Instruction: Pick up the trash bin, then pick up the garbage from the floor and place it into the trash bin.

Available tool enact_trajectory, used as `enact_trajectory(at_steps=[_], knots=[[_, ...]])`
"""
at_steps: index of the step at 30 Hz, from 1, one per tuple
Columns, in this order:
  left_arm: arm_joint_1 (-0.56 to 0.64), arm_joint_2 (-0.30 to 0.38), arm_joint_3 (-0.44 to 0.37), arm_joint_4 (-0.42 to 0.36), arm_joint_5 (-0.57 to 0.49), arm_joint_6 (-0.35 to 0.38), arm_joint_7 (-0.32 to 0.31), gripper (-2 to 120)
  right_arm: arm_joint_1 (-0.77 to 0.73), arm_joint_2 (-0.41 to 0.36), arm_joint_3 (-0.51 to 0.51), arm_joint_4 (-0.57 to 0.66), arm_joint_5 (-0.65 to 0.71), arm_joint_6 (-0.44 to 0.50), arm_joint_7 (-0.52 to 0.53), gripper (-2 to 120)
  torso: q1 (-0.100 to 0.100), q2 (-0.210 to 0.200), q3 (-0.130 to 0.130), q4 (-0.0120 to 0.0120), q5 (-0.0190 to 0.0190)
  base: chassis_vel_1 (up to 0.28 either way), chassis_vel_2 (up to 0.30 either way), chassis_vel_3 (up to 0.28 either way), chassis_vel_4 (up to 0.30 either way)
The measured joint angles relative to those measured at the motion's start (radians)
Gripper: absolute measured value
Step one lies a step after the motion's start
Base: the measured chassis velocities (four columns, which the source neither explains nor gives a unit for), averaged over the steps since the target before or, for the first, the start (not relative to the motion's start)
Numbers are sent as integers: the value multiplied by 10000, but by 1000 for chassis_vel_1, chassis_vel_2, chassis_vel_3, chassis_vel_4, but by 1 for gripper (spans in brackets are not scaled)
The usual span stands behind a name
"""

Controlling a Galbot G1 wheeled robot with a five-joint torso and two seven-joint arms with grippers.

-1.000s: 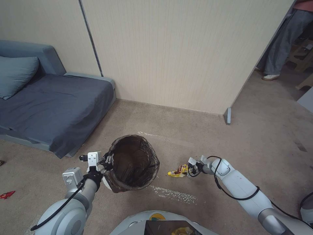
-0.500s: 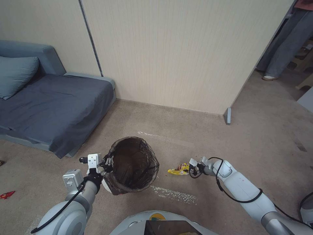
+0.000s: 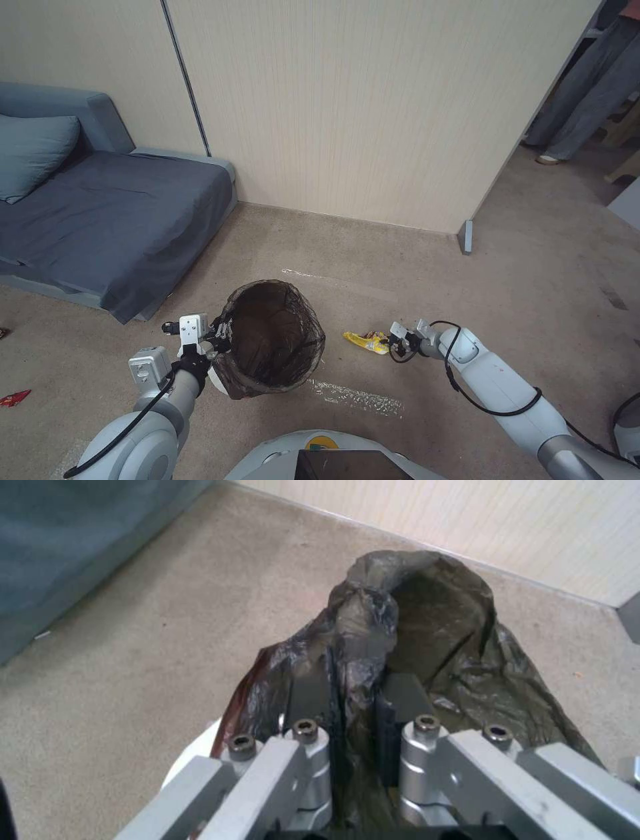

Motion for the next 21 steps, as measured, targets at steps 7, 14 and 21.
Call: enact_trajectory(at_steps=[7, 14, 21], knots=[[-8, 47, -9, 0, -5, 2, 7, 8, -489, -206, 774, 1181, 472, -41, 309, 0, 0, 0, 0, 3, 0, 0, 0, 0, 0], [-101, 147, -12, 0, -62, 13, 11, 8, -1402, -695, 1870, 3110, 1401, -283, 554, 0, 0, 0, 0, 2, -3, 0, 0, 0, 0], [-285, 237, 103, 0, -88, 71, 12, 8, -2810, -1324, 3492, 5773, 2794, -569, 789, 0, 0, 0, -1, 0, 3, 0, 0, 0, 0]])
